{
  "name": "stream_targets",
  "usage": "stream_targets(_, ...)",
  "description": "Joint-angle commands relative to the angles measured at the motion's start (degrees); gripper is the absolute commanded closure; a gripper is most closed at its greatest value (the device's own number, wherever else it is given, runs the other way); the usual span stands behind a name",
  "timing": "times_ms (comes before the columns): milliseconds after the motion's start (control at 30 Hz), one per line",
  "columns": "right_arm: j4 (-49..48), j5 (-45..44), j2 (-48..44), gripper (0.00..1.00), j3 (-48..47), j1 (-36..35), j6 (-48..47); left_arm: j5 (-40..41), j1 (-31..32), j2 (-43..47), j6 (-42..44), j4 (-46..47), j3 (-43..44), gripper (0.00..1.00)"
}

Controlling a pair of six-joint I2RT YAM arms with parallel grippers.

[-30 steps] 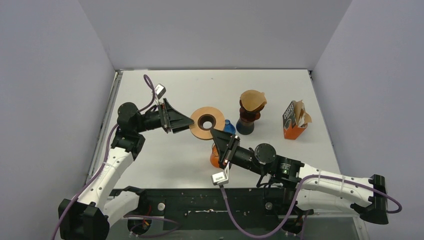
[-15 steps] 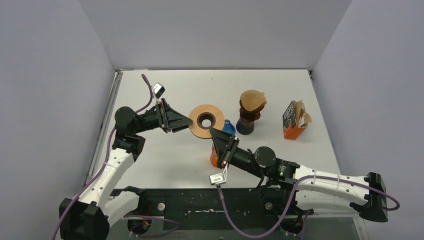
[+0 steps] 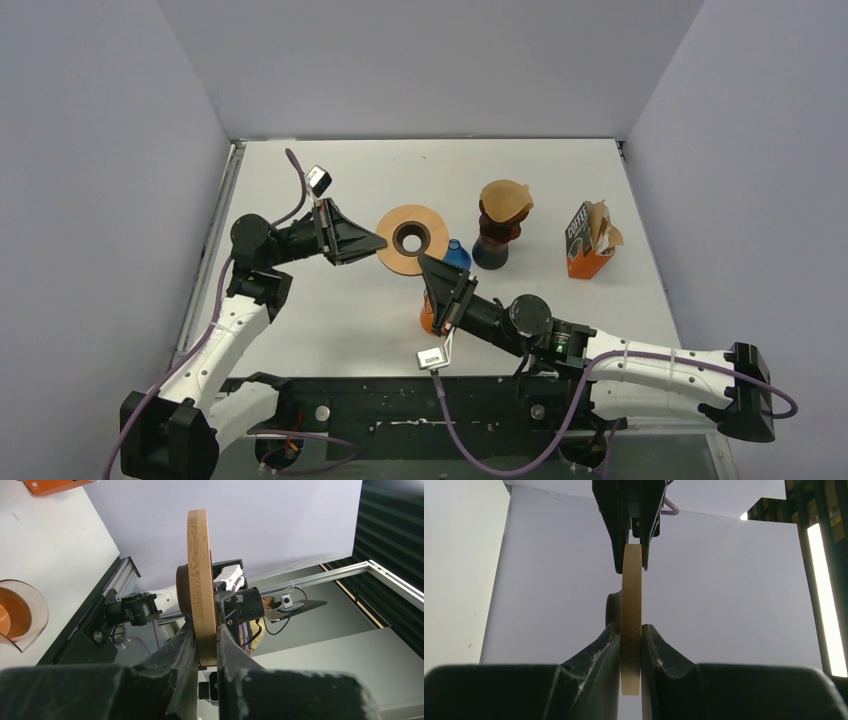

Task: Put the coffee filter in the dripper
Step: Pick up the dripper holder from the center of the board.

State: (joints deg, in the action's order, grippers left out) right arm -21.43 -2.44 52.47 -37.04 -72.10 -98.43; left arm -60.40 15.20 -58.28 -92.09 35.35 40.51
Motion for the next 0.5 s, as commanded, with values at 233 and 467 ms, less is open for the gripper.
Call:
stream_targets(233,-2.0,-4.2,-1.2,0.6,-0.3,-1.1,3.8,-0.2,0.4,0.0,1.1,5.2,-0.4,1.0)
stream_targets(467,9.4,-6.6,-4.7,0.45,-3.3,-1.2,11.7,0.5,0.4,-0.5,1.1,6.0,-0.6,1.0)
